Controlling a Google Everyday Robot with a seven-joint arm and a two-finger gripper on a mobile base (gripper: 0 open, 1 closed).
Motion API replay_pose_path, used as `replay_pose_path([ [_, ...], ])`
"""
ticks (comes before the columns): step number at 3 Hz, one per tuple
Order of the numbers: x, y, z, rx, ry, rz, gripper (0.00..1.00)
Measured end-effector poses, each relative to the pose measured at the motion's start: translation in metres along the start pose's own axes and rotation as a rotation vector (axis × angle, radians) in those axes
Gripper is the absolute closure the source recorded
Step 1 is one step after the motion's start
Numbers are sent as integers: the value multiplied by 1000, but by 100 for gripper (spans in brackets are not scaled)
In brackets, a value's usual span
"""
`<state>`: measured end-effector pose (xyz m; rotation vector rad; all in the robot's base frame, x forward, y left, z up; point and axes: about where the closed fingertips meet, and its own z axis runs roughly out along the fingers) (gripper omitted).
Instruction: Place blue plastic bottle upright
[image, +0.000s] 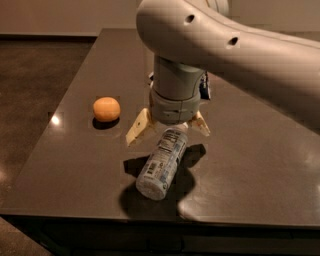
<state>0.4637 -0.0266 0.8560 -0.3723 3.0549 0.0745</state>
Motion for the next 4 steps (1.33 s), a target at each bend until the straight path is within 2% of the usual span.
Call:
replay_pose_path([
  [1, 4, -7, 0, 6, 4, 25, 16],
  [2, 7, -10, -6, 1, -1, 21, 41],
  [3, 8, -9, -13, -15, -5, -21, 63],
  [4, 0, -2, -25, -21, -12, -135, 95],
])
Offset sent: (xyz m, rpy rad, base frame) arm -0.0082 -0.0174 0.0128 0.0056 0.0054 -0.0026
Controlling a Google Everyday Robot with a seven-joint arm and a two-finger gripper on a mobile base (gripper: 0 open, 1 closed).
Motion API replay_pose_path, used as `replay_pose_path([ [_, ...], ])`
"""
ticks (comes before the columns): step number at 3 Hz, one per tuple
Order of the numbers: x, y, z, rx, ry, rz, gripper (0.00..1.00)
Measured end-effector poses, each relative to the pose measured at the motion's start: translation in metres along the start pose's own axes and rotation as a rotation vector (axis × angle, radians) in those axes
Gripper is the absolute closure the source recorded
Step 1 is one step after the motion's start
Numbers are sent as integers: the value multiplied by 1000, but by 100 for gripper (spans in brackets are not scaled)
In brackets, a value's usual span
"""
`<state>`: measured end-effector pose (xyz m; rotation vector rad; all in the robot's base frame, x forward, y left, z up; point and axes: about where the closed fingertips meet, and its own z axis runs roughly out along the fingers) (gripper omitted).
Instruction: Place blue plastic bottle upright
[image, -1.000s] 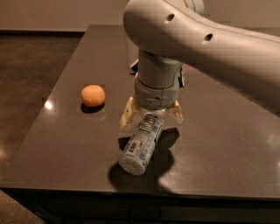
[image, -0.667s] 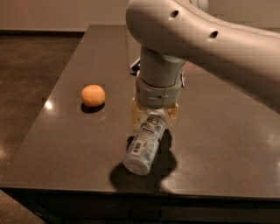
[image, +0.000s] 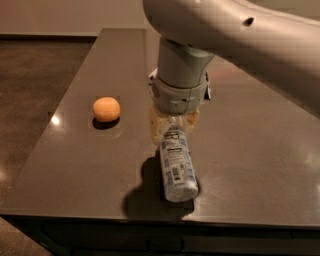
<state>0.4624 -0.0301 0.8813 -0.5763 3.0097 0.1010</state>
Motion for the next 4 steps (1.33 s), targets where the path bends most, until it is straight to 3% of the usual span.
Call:
replay_pose_path([
  [1, -14, 4, -17, 3, -58, -139, 100],
  [2, -26, 0, -47, 12, -178, -273, 100],
  [3, -24, -11, -85, 22, -389, -420, 100],
  [4, -12, -25, -105, -3, -554, -451, 100],
])
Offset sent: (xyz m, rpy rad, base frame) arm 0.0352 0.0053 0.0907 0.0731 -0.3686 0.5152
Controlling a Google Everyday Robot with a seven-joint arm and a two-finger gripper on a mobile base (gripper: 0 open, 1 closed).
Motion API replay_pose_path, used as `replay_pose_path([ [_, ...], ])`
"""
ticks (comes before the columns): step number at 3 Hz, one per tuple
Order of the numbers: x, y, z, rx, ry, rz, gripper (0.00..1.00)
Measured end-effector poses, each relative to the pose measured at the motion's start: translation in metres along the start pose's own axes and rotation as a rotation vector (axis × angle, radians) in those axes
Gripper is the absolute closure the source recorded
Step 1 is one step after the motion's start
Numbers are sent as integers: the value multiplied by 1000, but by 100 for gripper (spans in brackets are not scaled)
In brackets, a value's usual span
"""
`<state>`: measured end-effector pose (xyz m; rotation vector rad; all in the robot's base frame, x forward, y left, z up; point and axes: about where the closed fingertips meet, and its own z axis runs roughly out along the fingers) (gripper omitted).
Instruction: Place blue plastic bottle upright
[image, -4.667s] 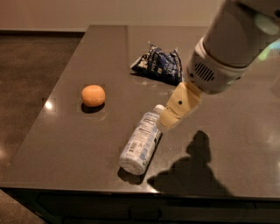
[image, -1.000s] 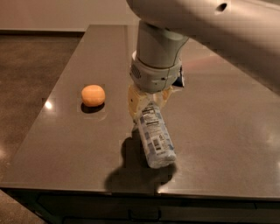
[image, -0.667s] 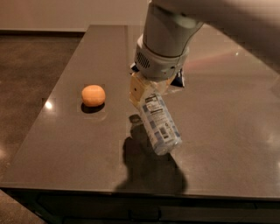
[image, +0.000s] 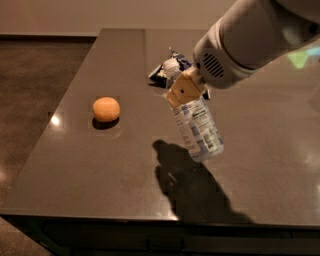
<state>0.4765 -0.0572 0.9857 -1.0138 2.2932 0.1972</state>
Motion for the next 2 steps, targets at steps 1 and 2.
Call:
replay_pose_path([
  [1, 16, -20, -9, 11, -144, 26, 100],
  [2, 18, -57, -10, 44, -369, 82, 100],
])
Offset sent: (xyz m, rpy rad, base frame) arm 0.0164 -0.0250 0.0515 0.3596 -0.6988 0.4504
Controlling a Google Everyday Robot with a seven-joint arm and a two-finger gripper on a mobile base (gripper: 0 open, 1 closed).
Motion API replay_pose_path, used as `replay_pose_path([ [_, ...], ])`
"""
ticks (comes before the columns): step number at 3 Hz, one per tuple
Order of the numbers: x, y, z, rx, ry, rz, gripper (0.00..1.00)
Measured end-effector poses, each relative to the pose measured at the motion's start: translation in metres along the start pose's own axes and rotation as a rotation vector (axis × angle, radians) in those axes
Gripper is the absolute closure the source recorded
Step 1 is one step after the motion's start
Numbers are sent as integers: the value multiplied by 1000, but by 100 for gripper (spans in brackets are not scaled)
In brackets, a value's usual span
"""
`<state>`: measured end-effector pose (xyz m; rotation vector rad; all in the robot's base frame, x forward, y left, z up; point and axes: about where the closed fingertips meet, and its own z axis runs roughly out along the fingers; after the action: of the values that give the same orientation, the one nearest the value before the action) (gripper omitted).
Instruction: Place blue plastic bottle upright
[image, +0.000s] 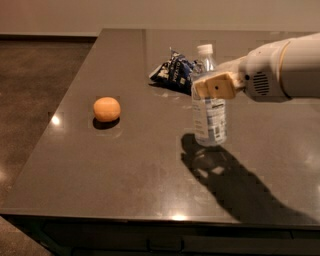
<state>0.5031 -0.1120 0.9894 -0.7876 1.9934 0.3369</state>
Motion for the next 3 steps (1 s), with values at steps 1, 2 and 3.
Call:
replay_pose_path([
  [1, -27, -1, -4, -91, -242, 42, 100],
  [2, -38, 6, -15, -187, -390, 4, 100],
  [3, -31, 27, -15, -218, -435, -261, 100],
])
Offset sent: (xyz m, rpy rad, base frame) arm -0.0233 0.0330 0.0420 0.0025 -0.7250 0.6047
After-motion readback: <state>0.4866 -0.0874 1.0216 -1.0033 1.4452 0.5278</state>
